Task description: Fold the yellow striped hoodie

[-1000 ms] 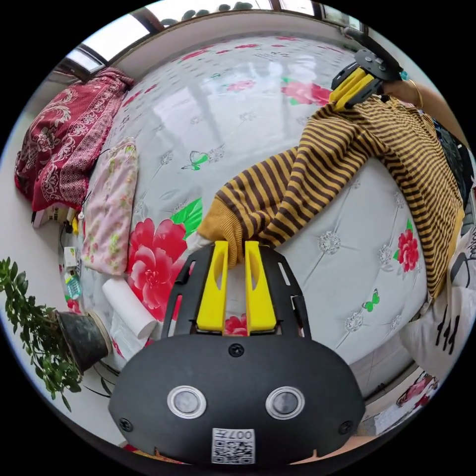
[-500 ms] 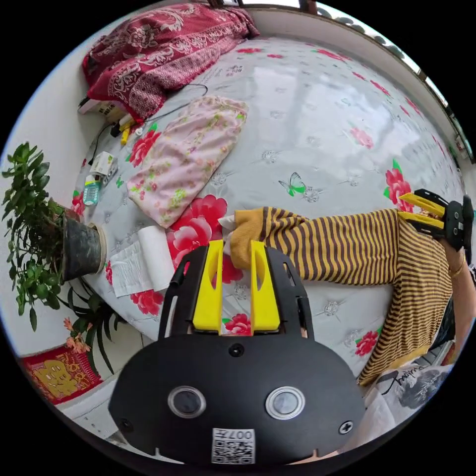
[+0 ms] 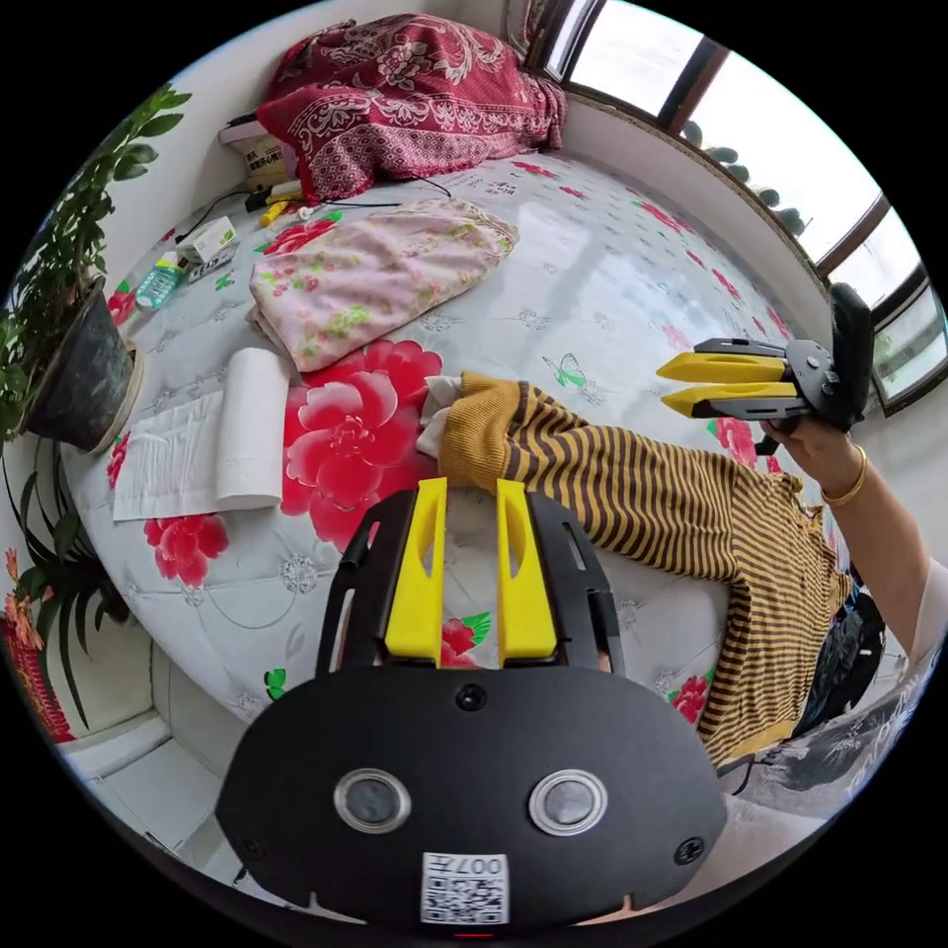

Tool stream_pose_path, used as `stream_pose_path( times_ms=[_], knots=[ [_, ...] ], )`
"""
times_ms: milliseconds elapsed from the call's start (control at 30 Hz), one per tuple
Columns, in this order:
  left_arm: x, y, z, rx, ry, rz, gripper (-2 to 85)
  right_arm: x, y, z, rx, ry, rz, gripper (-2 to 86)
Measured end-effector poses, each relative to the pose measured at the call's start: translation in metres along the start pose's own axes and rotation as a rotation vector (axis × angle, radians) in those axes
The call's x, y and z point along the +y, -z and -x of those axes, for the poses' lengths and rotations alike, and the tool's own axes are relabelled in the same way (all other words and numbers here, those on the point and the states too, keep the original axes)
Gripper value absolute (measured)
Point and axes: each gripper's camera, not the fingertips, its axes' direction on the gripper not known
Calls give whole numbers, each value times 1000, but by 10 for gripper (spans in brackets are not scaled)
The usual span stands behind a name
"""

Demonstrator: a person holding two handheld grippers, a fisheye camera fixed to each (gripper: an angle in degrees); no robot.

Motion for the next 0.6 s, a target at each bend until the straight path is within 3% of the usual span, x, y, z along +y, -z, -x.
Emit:
stream_pose_path(
  times_ms=[200,333,400,467,600],
  knots=[
    [38,14,20,48,129,-148,84,-76,-34,12,-87,81,32,26],
    [60,20,24,87,171,-189,90,-99,-75,22,-47,130,200,9],
    [67,23,27,124,184,-207,95,-103,-49,30,-148,201,129,3],
    [81,36,29,150,172,-285,103,-97,26,38,-452,407,-163,-1],
    [106,68,35,175,195,-445,105,-100,59,20,-343,399,-225,-1]
  ],
)
